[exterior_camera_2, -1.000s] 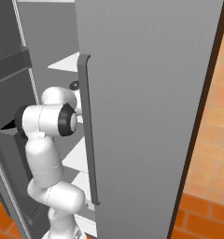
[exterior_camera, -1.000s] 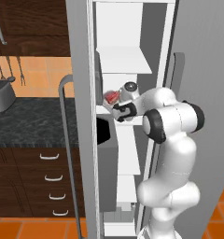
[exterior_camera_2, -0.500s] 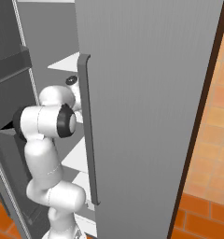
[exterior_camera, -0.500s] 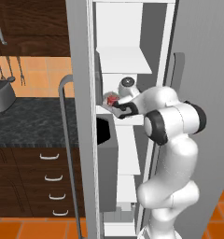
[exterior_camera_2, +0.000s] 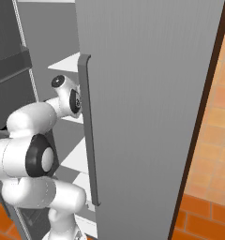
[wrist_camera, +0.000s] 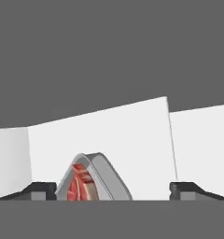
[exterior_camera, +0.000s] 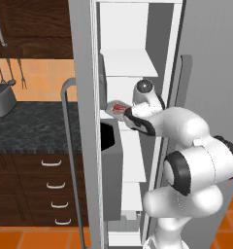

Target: Take the meat container that has the steak and place it on the second highest rack of the freezer. Then take the vegetable container that has the tomato and carrot and place it on the highest rack of the freezer.

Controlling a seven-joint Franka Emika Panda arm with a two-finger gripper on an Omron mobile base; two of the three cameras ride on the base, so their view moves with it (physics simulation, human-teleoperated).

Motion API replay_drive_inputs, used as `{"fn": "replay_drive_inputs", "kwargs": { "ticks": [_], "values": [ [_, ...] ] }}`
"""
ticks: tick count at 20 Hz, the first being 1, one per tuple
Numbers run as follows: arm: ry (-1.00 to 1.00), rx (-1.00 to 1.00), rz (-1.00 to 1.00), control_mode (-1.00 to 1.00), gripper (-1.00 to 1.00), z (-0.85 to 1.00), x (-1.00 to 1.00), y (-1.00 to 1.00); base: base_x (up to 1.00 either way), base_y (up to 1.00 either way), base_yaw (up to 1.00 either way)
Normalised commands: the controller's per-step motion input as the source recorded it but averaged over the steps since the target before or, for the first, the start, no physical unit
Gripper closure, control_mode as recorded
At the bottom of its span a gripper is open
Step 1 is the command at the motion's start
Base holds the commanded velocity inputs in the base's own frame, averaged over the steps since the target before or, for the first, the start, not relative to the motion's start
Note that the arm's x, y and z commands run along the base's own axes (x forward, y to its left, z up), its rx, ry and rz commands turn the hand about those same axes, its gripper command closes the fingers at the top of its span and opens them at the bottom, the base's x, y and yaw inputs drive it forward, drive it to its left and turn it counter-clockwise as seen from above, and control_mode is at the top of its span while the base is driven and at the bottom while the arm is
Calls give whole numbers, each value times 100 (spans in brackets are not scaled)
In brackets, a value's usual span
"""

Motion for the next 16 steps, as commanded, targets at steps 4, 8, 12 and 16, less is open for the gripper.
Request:
{"fn": "replay_drive_inputs", "kwargs": {
  "ticks": [4,8,12,16],
  "values": [
    [0,34,-31,-100,-100,100,-100,-8,0,0,0],
    [-1,15,-13,-100,-100,34,-100,-9,0,0,0],
    [-13,1,-8,-100,-100,-28,-100,-9,0,0,0],
    [-1,0,-6,-100,-100,-34,-100,-6,0,0,0]
  ]
}}
